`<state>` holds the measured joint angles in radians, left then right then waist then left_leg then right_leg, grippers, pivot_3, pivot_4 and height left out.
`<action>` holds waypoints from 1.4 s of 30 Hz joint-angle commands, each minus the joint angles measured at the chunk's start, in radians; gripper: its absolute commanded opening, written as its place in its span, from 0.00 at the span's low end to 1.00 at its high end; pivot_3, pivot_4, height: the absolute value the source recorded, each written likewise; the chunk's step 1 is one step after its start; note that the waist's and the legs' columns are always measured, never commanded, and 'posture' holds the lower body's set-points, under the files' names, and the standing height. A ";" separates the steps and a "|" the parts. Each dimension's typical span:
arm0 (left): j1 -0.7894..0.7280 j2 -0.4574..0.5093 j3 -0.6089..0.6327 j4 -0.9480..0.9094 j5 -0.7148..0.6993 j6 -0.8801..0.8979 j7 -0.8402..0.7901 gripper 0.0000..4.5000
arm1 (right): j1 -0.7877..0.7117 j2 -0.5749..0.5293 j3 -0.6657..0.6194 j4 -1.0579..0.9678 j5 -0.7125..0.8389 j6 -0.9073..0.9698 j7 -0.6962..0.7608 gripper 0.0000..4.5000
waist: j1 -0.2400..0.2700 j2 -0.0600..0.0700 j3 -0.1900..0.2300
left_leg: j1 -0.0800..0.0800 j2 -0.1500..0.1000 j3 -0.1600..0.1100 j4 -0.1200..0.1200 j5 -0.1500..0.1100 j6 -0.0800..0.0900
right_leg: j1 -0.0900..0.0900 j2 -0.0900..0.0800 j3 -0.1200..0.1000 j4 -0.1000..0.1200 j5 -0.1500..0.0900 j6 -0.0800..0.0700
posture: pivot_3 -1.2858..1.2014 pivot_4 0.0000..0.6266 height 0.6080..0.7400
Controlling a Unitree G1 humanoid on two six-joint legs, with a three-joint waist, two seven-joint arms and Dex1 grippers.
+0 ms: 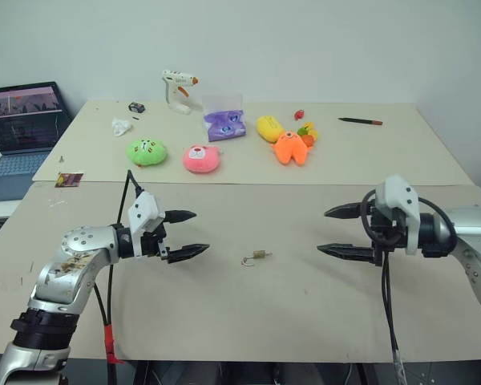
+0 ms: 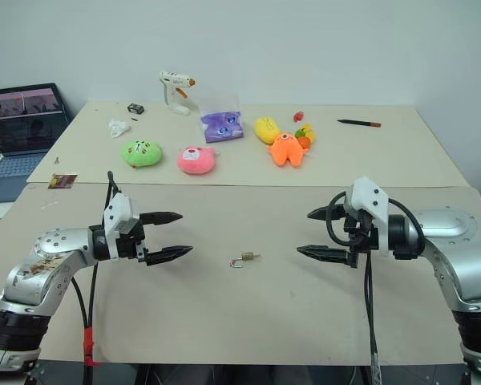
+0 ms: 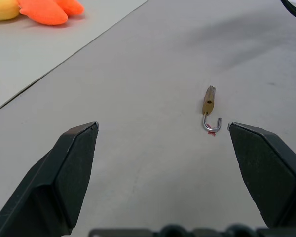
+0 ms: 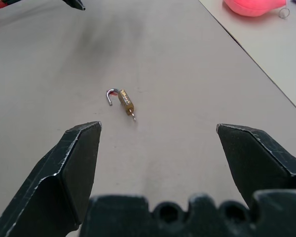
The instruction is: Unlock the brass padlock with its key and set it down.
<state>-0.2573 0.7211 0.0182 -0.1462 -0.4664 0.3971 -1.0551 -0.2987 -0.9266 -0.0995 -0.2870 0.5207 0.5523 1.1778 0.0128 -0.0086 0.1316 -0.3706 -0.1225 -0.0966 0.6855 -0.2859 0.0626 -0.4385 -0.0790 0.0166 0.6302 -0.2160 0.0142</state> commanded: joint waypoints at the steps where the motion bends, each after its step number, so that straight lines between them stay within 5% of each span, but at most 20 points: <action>1: -0.010 -0.006 0.022 -0.065 -0.008 0.003 0.031 1.00 | 0.005 0.012 0.007 -0.048 0.026 -0.007 0.004 0.98 | 0.000 0.000 0.000 | 0.000 0.000 0.000 0.000 0.000 0.000 | 0.000 0.000 0.000 0.000 0.000 0.000 | 0.52 0.24 1.00; 18: -0.001 -0.007 0.026 -0.095 -0.030 0.040 0.039 1.00 | 0.028 0.043 0.046 -0.128 0.039 -0.040 -0.003 0.98 | 0.001 0.000 0.000 | 0.000 0.000 0.000 0.000 0.000 0.000 | 0.000 0.000 0.000 0.000 0.000 0.000 | 0.52 0.24 1.00; 22: -0.005 -0.007 0.030 -0.097 -0.034 0.047 0.041 1.00 | 0.021 0.053 0.083 -0.138 0.037 -0.024 -0.017 0.78 | 0.000 0.000 0.000 | 0.000 0.000 0.000 0.000 0.000 0.000 | 0.000 0.000 0.000 0.000 0.000 0.000 | 0.52 0.24 1.00; 32: -0.004 -0.001 0.041 -0.111 -0.045 0.060 0.049 1.00 | -0.024 0.150 0.246 -0.093 -0.076 -0.091 -0.042 0.01 | -0.001 0.000 0.000 | 0.000 0.000 0.000 0.000 0.000 -0.001 | 0.000 0.000 0.000 0.000 0.000 0.000 | 0.52 0.24 1.00; 42: 0.013 -0.005 0.039 -0.125 -0.051 0.062 0.066 1.00 | -0.080 0.249 0.356 0.048 -0.193 -0.191 -0.037 0.01 | -0.001 0.000 0.000 | 0.000 0.000 0.000 0.000 0.001 -0.001 | 0.000 0.000 0.000 0.001 0.000 0.000 | 0.52 0.24 1.00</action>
<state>-0.2396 0.7121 0.0345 -0.2299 -0.5094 0.4618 -0.9933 -0.3491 -0.6912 0.2389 -0.2475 0.3537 0.4048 1.1384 0.0118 -0.0087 0.1316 -0.3701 -0.1229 -0.0967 0.6855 -0.2853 0.0616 -0.4389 -0.0785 0.0165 0.6309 -0.2160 0.0142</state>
